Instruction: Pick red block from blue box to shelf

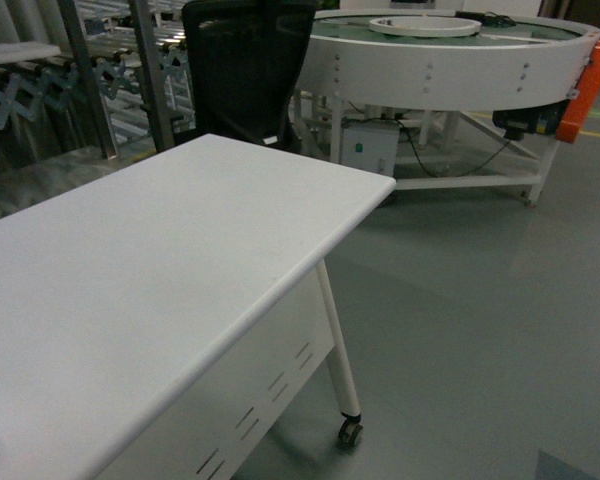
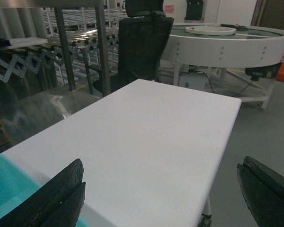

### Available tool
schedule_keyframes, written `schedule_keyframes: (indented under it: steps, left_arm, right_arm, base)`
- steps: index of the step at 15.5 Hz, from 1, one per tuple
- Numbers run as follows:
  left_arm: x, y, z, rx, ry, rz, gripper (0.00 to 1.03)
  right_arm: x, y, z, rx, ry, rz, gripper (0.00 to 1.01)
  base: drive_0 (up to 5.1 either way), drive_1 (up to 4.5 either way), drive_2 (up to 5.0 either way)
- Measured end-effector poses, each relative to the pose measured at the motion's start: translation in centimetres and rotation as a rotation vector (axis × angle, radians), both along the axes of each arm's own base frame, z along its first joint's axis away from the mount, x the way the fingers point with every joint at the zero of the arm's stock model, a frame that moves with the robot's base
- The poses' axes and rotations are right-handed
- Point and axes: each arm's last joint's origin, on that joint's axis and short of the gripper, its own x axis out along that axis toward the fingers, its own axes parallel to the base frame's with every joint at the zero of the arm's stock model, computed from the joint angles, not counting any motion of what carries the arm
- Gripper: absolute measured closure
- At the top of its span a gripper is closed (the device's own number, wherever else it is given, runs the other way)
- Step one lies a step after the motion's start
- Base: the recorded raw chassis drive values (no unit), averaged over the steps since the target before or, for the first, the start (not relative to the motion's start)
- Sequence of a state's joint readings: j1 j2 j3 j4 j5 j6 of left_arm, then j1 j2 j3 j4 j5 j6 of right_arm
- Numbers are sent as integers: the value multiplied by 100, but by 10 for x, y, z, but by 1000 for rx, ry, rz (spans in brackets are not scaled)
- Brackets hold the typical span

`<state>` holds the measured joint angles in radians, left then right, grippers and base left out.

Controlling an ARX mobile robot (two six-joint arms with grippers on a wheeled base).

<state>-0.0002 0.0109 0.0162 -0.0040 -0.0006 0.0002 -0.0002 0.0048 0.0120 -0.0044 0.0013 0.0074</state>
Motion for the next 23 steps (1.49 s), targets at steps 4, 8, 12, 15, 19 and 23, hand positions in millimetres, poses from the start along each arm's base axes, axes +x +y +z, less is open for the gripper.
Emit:
schedule_keyframes:
  steps: [4, 8, 12, 15, 19, 23]
  left_arm:
    - [0, 0, 0, 0, 0, 0, 5]
    - [0, 0, 0, 0, 0, 0, 5]
    - [0, 0, 0, 0, 0, 0, 5]
    - [0, 0, 0, 0, 0, 0, 5]
    - [0, 0, 0, 0, 0, 0, 5]
    - [0, 0, 0, 0, 0, 0, 5]
  right_arm:
    - [0, 0, 0, 0, 0, 0, 73]
    - [0, 0, 0, 0, 0, 0, 73]
    - [0, 0, 0, 0, 0, 0, 73]
    - [0, 0, 0, 0, 0, 0, 73]
    - [0, 0, 0, 0, 0, 0, 73]
    - [0, 0, 0, 0, 0, 0, 73]
  base:
    - [-155, -155, -155]
    - [-152, -152, -152]
    - [-147, -147, -147]
    - [-148, -148, -148]
    - [-156, -156, -156]
    - [-149, -149, -149]
